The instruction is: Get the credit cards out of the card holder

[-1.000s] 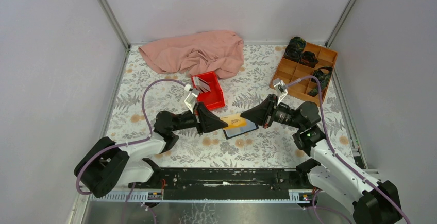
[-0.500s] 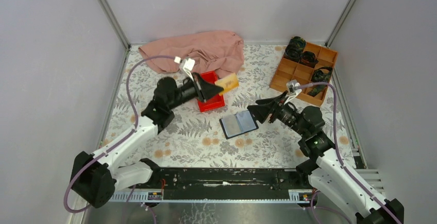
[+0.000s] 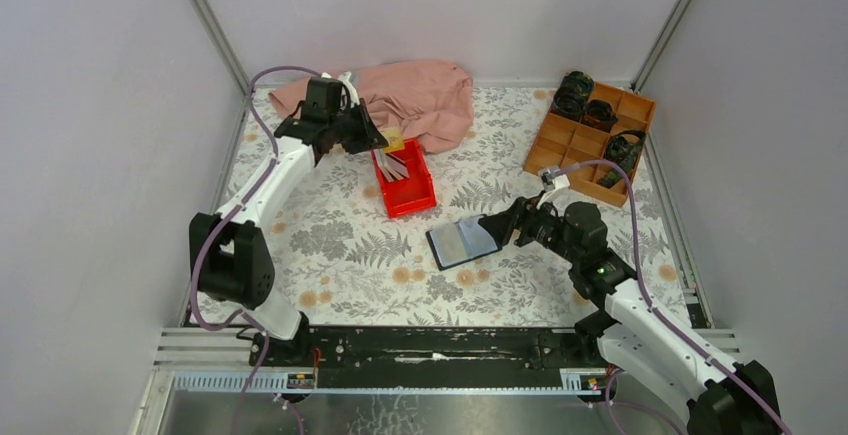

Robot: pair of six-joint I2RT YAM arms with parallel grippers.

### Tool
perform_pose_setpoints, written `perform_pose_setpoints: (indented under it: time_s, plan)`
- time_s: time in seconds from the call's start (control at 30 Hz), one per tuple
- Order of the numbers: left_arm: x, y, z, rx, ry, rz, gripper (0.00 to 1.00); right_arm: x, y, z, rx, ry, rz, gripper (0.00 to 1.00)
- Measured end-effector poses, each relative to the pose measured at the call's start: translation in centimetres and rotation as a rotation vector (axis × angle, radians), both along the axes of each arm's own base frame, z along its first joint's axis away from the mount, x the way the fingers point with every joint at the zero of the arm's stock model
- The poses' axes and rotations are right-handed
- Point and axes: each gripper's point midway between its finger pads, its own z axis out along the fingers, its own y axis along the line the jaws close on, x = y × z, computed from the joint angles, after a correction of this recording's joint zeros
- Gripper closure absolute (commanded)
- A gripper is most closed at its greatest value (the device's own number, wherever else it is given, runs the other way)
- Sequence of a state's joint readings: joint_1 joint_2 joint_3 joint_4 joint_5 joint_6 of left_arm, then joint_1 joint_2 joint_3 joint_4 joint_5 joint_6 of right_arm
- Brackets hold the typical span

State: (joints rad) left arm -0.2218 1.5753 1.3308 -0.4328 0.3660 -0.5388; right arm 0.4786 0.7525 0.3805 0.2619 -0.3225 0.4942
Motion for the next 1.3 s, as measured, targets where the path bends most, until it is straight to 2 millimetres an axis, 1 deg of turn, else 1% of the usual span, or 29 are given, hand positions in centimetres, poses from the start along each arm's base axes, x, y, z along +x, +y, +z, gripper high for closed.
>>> perform_pose_setpoints:
  time_s: [0.13, 0.23, 0.33, 0.43, 0.5, 0.53, 0.6, 0.8, 0.9, 0.97, 1.1, 1.3]
  plan:
    - [0.7, 0.0, 0.0, 0.02, 0.038, -0.019, 1.0, -0.1, -0.1, -1.1, -0.015, 0.02, 0.002, 0.28]
    - [1.3, -0.3, -1.0, 0.024, 0.083, -0.028, 1.0, -0.2, 0.0, -2.0, -0.024, 0.039, 0.005, 0.28]
    - [1.6, -0.4, -3.4, 0.038, 0.155, -0.029, 1.0, -0.2, 0.0, -2.4, -0.028, 0.051, 0.009, 0.28]
    - [1.4, -0.2, -6.3, 0.056, 0.245, -0.023, 1.0, -0.3, 0.0, -2.5, -0.026, 0.048, 0.011, 0.28]
    - [1.1, 0.0, -7.7, 0.07, 0.294, -0.012, 1.0, -0.3, 0.0, -2.6, -0.026, 0.048, 0.012, 0.28]
    - [1.1, 0.0, -8.0, 0.075, 0.308, -0.007, 1.0, -0.3, 0.0, -2.7, -0.026, 0.048, 0.012, 0.28]
    - [1.5, 0.2, -8.1, 0.084, 0.314, 0.007, 1.0, -0.3, 0.0, -2.8, -0.027, 0.05, 0.012, 0.28]
    - [4.1, -0.4, -6.4, 0.089, 0.265, 0.033, 1.0, -0.3, 0.0, -2.9, -0.027, 0.05, 0.012, 0.29]
    - [4.8, -0.5, -6.9, 0.101, 0.266, 0.041, 1.0, -0.3, 0.0, -2.9, -0.027, 0.051, 0.012, 0.28]
    - [4.7, -0.5, -7.8, 0.116, 0.29, 0.045, 1.0, -0.3, 0.0, -2.9, -0.027, 0.051, 0.012, 0.29]
    - [4.3, -0.1, -8.9, 0.144, 0.33, 0.057, 1.0, -0.3, 0.0, -3.0, -0.029, 0.054, 0.011, 0.29]
    - [3.9, -0.1, -9.4, 0.163, 0.354, 0.057, 1.0, -0.3, 0.0, -3.0, -0.03, 0.055, 0.011, 0.29]
